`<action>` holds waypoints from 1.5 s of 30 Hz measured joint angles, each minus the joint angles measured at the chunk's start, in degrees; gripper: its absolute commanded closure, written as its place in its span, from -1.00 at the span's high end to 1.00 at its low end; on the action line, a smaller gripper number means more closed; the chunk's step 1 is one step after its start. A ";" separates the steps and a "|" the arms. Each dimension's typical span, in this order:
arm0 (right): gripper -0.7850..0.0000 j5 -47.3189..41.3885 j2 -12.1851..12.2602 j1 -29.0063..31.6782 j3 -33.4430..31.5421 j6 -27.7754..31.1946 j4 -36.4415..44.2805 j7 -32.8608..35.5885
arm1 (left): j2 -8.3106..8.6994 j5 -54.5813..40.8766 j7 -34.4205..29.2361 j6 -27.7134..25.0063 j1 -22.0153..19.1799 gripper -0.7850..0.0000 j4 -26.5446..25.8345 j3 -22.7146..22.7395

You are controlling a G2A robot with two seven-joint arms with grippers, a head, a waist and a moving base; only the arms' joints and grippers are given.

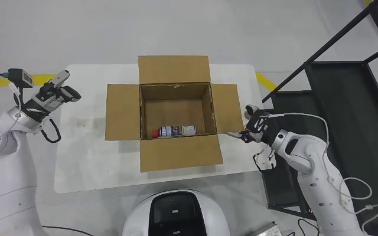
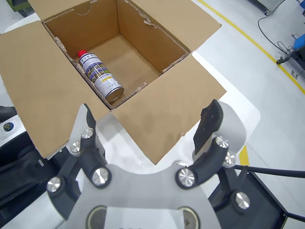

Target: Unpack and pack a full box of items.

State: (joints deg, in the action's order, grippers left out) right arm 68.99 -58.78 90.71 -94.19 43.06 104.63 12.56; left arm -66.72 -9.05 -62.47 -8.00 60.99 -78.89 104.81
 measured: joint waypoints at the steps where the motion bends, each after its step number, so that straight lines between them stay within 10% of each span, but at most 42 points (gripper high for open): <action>1: 1.00 0.00 0.00 -0.01 0.01 0.01 0.00 -0.01 | 0.00 0.00 0.00 0.00 0.00 1.00 0.00 0.00; 12: 1.00 -0.59 -0.05 0.08 -0.47 -0.65 -0.79 0.01 | 0.00 0.00 0.00 0.00 0.00 1.00 0.00 0.00; 30: 1.00 -1.81 -0.58 -8.24 3.99 -8.32 -31.74 1.40 | 0.00 0.00 0.00 0.00 0.00 1.00 0.00 0.00; 34: 0.40 -2.14 -1.02 -11.28 5.84 -11.35 -36.16 1.63 | 0.00 0.00 0.00 0.00 0.00 1.00 0.00 0.00; 45: 0.24 -3.06 -1.86 -17.17 9.54 -14.00 -43.98 1.93 | 0.00 0.00 0.00 0.00 0.00 1.00 0.00 0.00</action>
State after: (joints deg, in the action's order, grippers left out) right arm 65.94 -60.64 73.53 -84.65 29.06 60.65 14.49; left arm -66.72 -9.05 -62.47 -8.00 60.99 -78.89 104.81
